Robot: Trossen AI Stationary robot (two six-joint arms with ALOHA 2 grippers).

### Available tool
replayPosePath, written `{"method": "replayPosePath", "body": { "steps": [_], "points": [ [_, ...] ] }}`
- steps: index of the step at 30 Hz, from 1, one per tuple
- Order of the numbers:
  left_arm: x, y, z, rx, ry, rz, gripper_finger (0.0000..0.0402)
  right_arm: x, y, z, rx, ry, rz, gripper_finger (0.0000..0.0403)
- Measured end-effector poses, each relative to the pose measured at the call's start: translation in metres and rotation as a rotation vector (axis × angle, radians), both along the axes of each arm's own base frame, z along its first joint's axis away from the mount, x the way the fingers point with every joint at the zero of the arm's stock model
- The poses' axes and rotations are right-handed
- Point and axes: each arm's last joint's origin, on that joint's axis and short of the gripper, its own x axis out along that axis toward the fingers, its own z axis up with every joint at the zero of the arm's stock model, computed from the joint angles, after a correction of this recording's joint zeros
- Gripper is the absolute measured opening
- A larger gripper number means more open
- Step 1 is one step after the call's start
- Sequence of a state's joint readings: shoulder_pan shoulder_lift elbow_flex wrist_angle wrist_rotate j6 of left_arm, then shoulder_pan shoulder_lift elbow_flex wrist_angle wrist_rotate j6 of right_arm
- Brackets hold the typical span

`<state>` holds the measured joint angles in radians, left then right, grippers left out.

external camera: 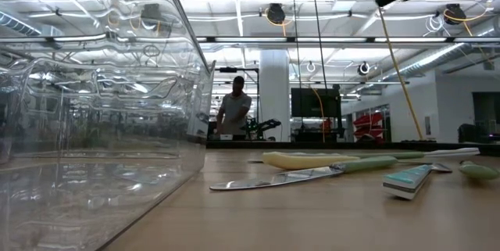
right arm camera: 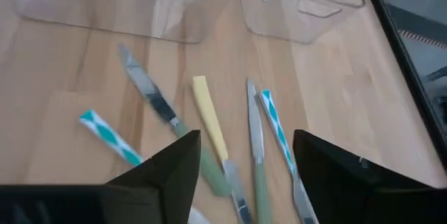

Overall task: Sort silverware by color (type)
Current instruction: Put the right yellow table knife into the bottom left transparent bin

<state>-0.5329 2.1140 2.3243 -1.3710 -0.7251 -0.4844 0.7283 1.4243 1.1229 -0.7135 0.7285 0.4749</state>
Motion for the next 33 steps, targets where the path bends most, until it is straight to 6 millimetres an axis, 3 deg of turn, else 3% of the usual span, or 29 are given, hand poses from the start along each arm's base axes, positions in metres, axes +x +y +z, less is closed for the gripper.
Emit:
{"method": "replayPosePath", "body": {
  "steps": [8,17,24,33],
  "points": [
    [-0.054,-0.011,0.034,0.052,-0.119,0.101,0.0054,-0.019,0.001,0.002,-0.005,0.039,-0.009,0.0215],
    [-0.087,-0.046,0.043,0.109,-0.262,0.048,0.0054,-0.019,0.001,0.003,-0.017,0.019,-0.017,0.021],
    [-0.099,-0.06,0.038,0.103,-0.29,0.03,0.0054,-0.019,0.001,0.003,-0.006,0.016,-0.026,0.021],
    [-0.112,-0.057,-0.003,0.111,-0.265,0.103,0.0054,-0.019,0.001,0.003,-0.004,0.016,-0.026,0.021]
  ]
}}
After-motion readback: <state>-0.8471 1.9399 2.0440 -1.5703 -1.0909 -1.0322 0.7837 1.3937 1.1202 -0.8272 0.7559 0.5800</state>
